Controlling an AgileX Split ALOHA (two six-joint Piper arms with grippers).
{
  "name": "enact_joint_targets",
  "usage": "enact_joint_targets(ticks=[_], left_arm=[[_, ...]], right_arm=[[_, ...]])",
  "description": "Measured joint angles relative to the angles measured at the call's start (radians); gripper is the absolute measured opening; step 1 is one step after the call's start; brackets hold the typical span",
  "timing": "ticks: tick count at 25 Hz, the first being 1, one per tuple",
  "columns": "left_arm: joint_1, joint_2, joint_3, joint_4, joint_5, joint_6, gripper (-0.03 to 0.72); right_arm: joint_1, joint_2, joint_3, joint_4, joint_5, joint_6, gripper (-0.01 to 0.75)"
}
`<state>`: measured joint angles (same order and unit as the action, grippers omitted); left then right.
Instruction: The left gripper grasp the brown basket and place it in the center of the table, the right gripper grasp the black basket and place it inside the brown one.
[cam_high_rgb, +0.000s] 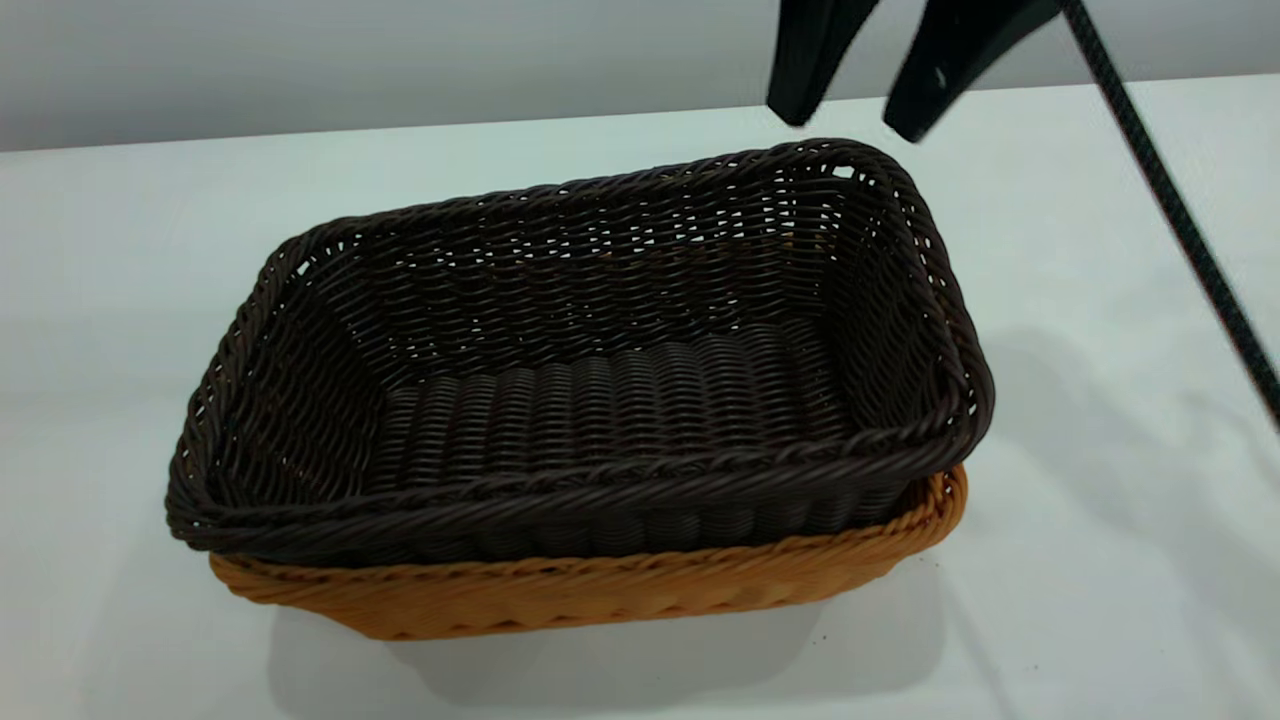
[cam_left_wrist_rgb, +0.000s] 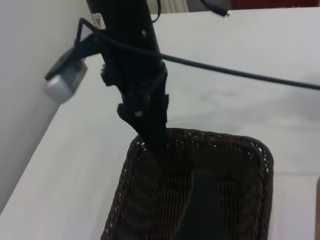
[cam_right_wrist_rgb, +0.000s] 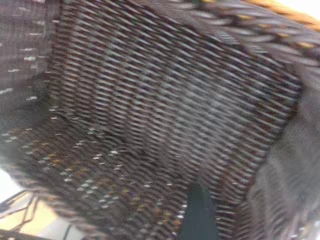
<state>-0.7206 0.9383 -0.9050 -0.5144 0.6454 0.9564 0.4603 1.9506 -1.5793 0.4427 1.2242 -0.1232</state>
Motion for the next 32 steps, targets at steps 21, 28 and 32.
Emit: enact_joint_targets(ticks=[21, 28, 32], left_arm=[[0.0, -0.403, 0.027, 0.417, 0.322, -0.63, 0.0], [0.0, -0.534, 0.145, 0.381, 0.441, -0.74, -0.001], [0.0, -0.608, 0.208, 0.383, 0.444, -0.776, -0.001]], right_arm=[[0.01, -0.621, 0.0, -0.096, 0.003, -0.09, 0.0], [0.01, -0.887, 0.06, -0.109, 0.002, -0.181, 0.0], [0.01, -1.049, 0.215, -0.114, 0.001, -0.181, 0.0]])
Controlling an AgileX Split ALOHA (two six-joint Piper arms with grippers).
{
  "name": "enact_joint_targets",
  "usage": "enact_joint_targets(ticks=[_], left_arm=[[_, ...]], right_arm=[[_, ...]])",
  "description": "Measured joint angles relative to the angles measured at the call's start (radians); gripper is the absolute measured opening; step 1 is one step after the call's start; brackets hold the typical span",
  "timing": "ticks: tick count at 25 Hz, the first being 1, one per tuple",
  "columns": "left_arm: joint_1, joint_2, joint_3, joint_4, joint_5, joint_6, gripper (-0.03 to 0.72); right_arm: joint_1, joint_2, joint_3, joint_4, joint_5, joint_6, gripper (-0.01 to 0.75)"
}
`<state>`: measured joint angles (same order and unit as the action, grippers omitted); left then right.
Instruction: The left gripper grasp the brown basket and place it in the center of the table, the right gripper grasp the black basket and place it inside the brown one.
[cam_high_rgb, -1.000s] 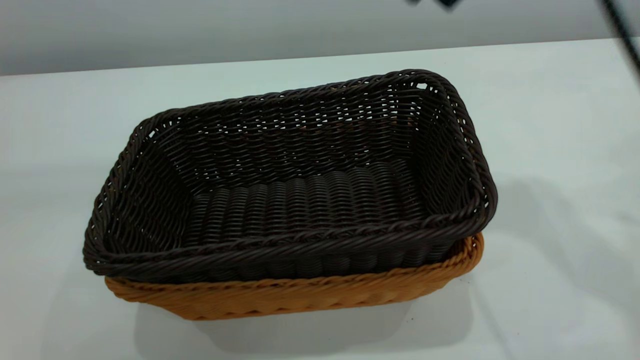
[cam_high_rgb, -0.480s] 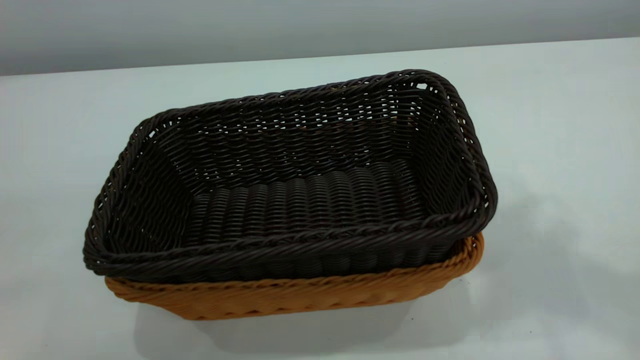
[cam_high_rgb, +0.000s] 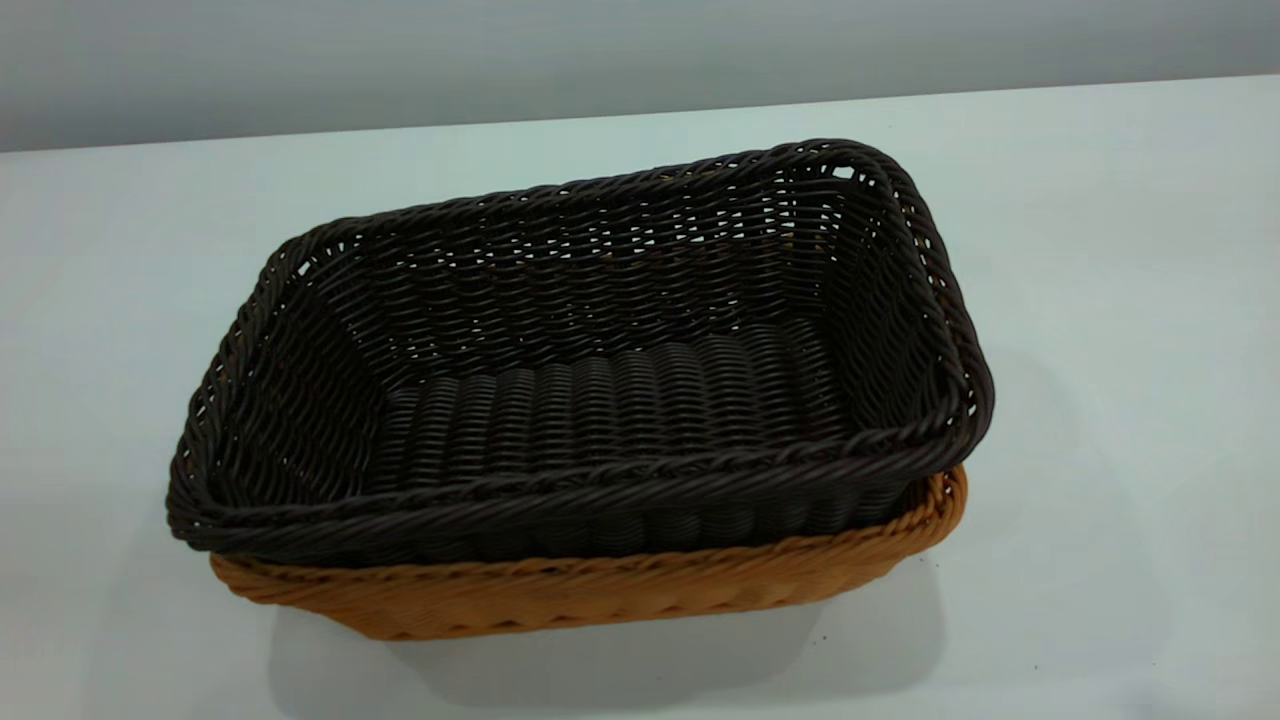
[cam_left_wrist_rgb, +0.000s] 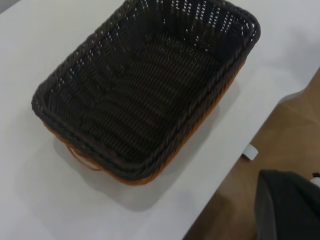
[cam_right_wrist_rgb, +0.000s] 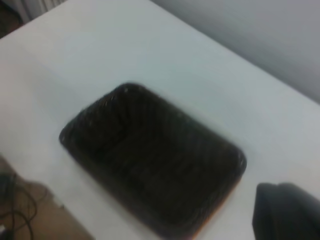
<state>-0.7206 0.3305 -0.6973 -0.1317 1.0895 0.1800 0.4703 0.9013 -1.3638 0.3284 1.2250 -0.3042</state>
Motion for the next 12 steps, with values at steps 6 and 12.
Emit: enact_joint_targets(ticks=[6, 12], left_arm=[[0.0, -0.074, 0.041, 0.009, 0.0, 0.001, -0.001], [0.0, -0.098, 0.111, 0.008, 0.009, -0.043, -0.001]], right_arm=[[0.0, -0.284, 0.315, -0.037, -0.079, 0.002, 0.0], [-0.001, -0.569, 0.64, -0.087, -0.216, 0.07, 0.0]])
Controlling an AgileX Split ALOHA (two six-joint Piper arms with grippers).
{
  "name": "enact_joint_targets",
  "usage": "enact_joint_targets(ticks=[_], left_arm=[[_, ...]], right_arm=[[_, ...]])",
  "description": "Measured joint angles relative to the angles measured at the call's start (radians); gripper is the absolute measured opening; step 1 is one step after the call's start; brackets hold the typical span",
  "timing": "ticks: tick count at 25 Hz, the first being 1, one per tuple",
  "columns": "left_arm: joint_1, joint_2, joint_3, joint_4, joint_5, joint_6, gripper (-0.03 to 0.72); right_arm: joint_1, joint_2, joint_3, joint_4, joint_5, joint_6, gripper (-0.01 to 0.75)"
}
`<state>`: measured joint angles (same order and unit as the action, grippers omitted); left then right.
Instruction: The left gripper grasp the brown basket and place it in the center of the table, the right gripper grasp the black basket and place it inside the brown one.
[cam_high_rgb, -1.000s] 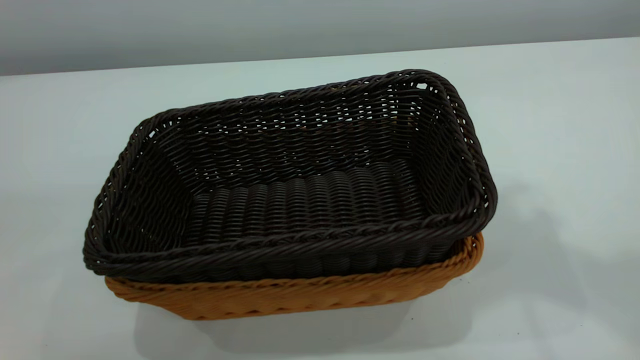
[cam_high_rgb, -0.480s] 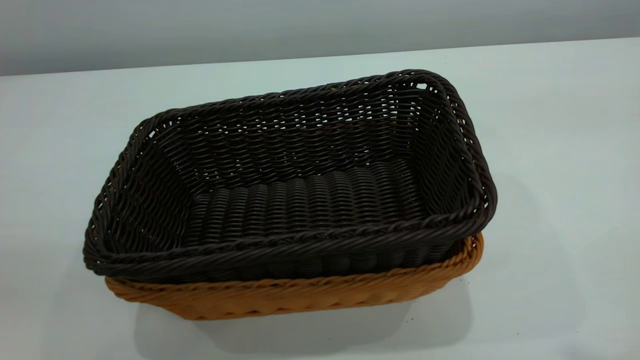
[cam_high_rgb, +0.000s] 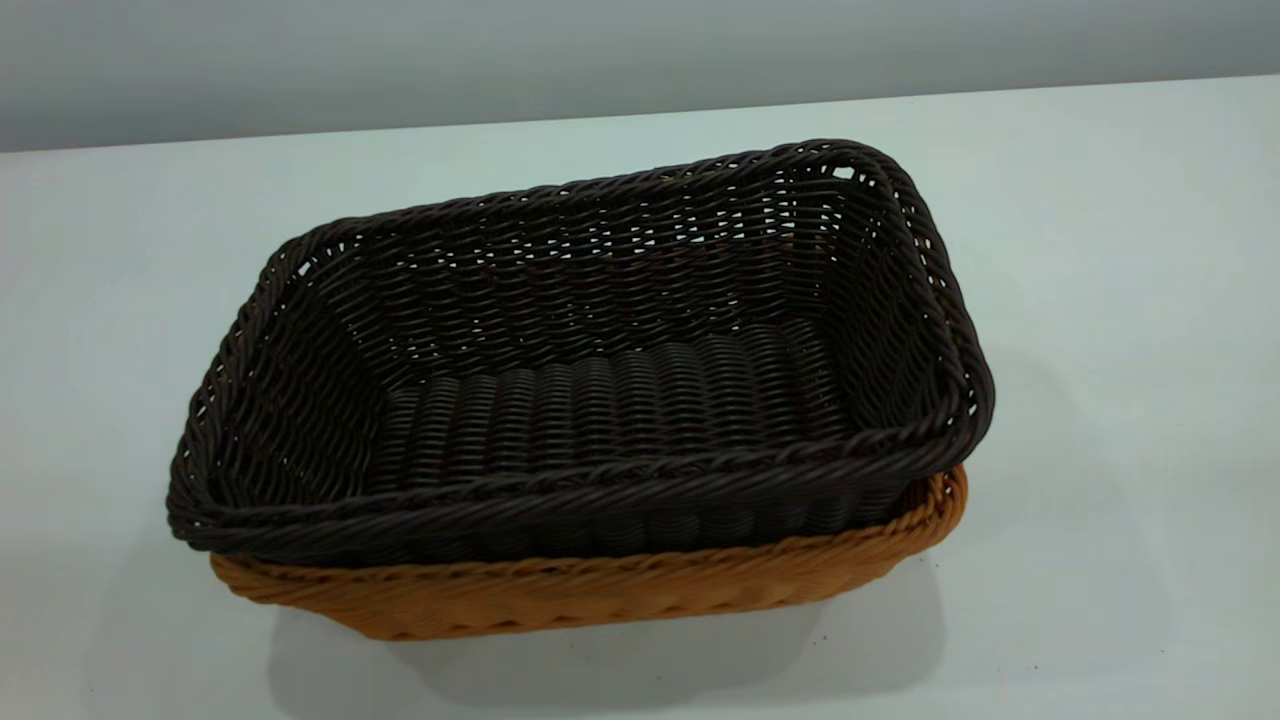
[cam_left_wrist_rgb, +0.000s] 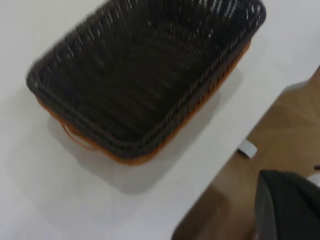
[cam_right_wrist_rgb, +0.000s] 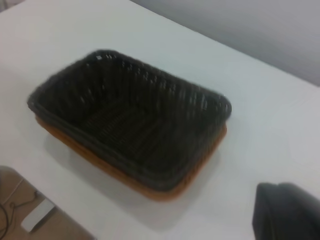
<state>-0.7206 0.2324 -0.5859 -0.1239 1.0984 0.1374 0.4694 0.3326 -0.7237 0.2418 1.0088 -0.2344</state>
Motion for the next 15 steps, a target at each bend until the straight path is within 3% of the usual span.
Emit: enact_joint_targets(ticks=[6, 15], left_arm=[[0.0, 0.0, 0.052, -0.001, 0.021, -0.004, -0.001], [0.0, 0.0, 0.111, 0.009, 0.024, -0.006, -0.001]], right_arm=[[0.0, -0.219, 0.215, -0.016, 0.041, 0.067, 0.0], [0.0, -0.285, 0.239, -0.043, 0.054, 0.063, 0.0]])
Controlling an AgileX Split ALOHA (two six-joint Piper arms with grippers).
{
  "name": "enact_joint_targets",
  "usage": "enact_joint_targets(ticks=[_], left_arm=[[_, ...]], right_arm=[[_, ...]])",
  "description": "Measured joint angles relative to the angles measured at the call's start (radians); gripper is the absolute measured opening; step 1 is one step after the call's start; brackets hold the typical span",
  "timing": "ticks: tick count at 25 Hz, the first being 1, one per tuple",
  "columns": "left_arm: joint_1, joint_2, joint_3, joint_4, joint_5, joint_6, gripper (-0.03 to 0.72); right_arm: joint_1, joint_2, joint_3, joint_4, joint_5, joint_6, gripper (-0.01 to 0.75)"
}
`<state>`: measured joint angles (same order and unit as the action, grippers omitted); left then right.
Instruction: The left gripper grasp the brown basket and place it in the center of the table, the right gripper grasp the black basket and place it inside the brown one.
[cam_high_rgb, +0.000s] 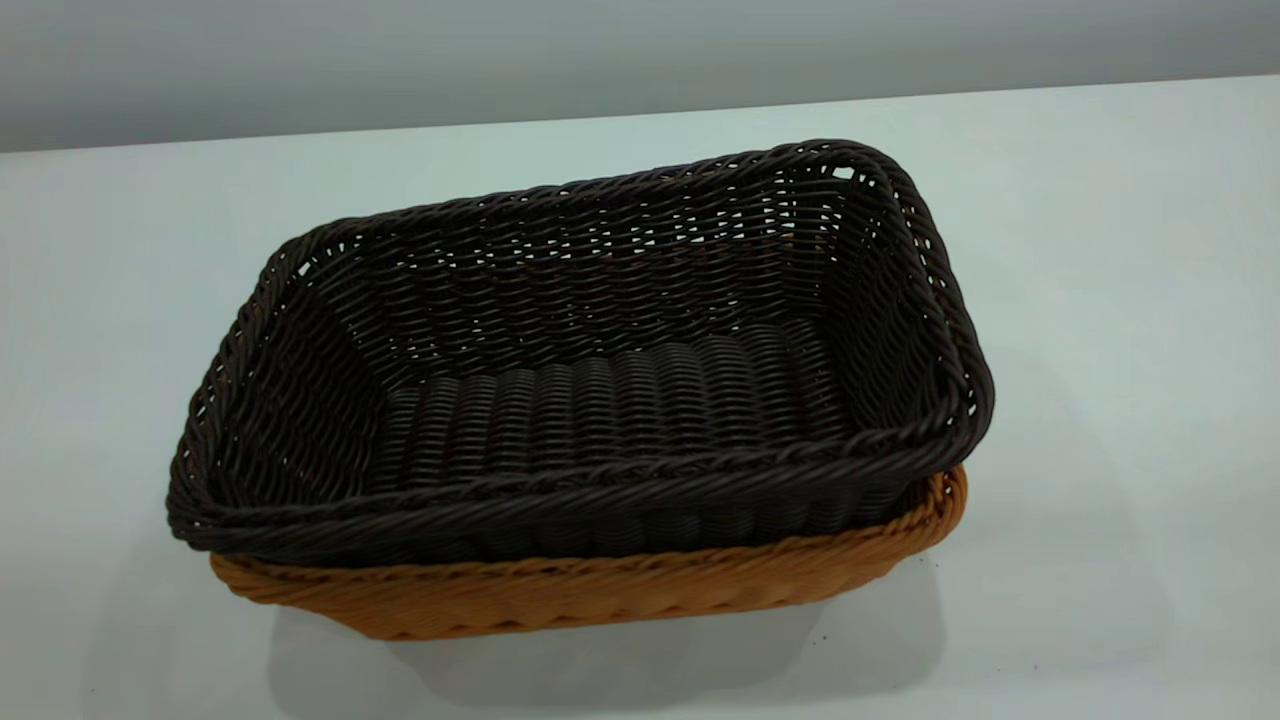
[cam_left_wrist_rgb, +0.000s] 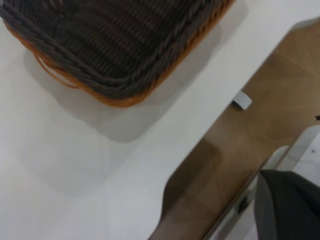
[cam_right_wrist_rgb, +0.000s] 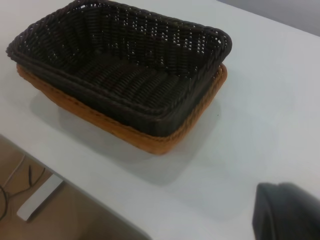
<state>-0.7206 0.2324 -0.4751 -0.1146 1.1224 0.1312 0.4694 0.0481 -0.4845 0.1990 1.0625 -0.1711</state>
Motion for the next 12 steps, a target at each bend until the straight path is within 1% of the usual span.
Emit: enact_joint_targets(ticks=[10, 12], left_arm=[[0.0, 0.0, 0.0, -0.006, 0.002, 0.0, -0.001], [0.0, 0.0, 0.0, -0.006, 0.002, 0.0, -0.001]], right_arm=[[0.0, 0.001, -0.001, 0.0, 0.0, 0.0, 0.0], [-0.014, 0.001, -0.001, 0.001, 0.0, 0.0, 0.0]])
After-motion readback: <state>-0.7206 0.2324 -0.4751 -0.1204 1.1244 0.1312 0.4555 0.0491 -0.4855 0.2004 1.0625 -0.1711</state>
